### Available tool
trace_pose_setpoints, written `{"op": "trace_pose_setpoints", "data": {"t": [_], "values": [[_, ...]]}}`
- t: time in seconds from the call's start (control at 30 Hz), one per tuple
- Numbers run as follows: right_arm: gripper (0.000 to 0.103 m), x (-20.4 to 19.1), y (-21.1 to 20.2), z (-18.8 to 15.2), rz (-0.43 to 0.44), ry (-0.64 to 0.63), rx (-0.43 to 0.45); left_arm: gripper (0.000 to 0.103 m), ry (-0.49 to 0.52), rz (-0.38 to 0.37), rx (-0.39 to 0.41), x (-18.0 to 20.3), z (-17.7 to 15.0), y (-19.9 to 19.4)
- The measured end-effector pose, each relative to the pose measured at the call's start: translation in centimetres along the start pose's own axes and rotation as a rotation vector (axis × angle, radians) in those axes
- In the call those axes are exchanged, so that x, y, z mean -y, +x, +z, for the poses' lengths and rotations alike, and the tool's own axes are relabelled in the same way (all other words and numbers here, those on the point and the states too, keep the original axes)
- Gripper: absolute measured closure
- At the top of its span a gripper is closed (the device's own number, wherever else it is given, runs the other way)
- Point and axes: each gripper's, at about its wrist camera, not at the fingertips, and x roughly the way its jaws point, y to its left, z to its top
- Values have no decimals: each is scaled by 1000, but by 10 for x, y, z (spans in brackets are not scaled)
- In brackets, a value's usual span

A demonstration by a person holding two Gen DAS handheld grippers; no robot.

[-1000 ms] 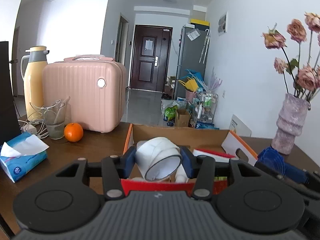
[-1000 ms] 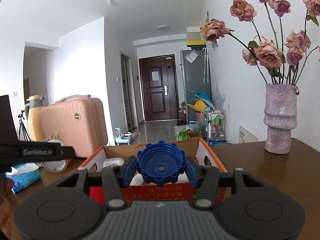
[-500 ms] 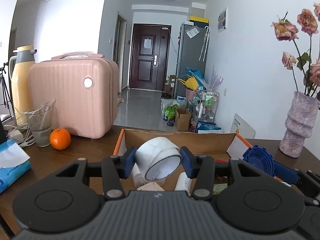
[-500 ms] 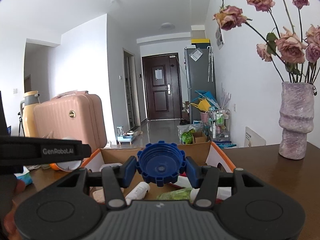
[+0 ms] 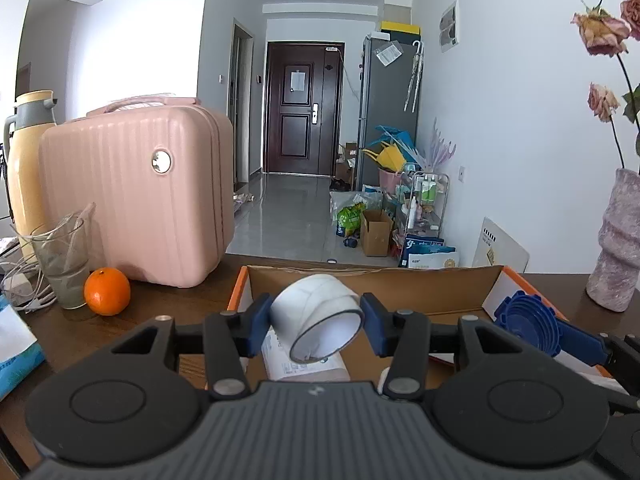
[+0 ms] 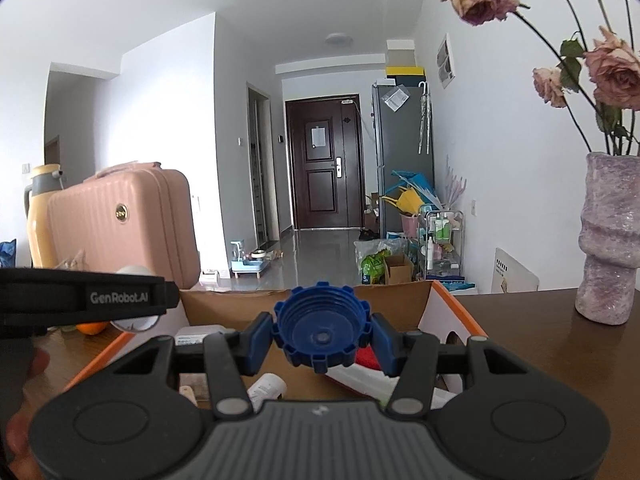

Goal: Organize rigid objects
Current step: 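Carry the white tape roll and blue cap over the red box with both tools, then open both tools to drop the tape roll and blue cap into the box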

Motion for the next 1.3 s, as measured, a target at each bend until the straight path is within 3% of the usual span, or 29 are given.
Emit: {"op": "trace_pose_setpoints", "data": {"t": [0.63, 1.03, 1.3], "values": [[51, 11, 44, 6, -5, -27, -69, 53, 49, 21, -63, 9, 1, 35], [51, 13, 58, 8, 10, -32, -151, 53, 63, 34, -141, 8, -1, 53], [51, 11, 59, 7, 14, -34, -170, 53, 66, 22, -149, 7, -4, 54]]}}
